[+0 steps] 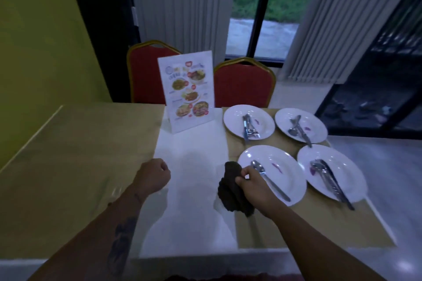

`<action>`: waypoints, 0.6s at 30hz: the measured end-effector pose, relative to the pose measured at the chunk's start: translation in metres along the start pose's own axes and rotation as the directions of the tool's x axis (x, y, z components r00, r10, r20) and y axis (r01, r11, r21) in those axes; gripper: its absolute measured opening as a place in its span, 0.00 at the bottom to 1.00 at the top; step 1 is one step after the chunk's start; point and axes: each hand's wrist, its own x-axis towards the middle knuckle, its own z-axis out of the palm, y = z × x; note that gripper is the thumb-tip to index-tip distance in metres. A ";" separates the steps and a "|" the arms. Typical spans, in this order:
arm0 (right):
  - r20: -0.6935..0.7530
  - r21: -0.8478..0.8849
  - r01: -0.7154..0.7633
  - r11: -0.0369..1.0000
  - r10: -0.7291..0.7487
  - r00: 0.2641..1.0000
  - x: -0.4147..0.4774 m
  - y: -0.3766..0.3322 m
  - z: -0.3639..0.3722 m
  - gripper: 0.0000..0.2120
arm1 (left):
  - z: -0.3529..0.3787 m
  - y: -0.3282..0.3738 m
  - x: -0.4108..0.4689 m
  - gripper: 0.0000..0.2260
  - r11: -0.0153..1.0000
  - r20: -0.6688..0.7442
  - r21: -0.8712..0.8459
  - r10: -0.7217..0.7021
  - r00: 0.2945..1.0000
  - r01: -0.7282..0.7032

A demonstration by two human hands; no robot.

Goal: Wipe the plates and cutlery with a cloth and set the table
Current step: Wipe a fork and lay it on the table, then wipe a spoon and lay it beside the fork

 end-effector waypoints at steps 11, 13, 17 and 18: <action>-0.086 0.231 -0.145 0.962 0.169 0.982 0.034 0.065 -0.129 0.07 | 0.132 0.195 -0.029 0.10 0.981 0.265 -0.126 0.175 0.948 -0.146; -0.093 0.248 -0.134 0.959 0.161 0.983 0.039 0.076 -0.150 0.05 | 0.158 0.221 -0.034 0.13 0.981 0.267 -0.186 0.108 0.958 -0.058; -0.088 0.219 -0.128 0.967 0.150 0.985 0.046 0.092 -0.186 0.05 | 0.196 0.253 -0.046 0.13 0.964 0.218 -0.252 -0.027 0.976 0.083; -0.083 0.216 -0.123 0.969 0.143 0.986 0.047 0.096 -0.193 0.07 | 0.203 0.259 -0.051 0.09 0.970 0.191 -0.233 -0.029 0.981 0.075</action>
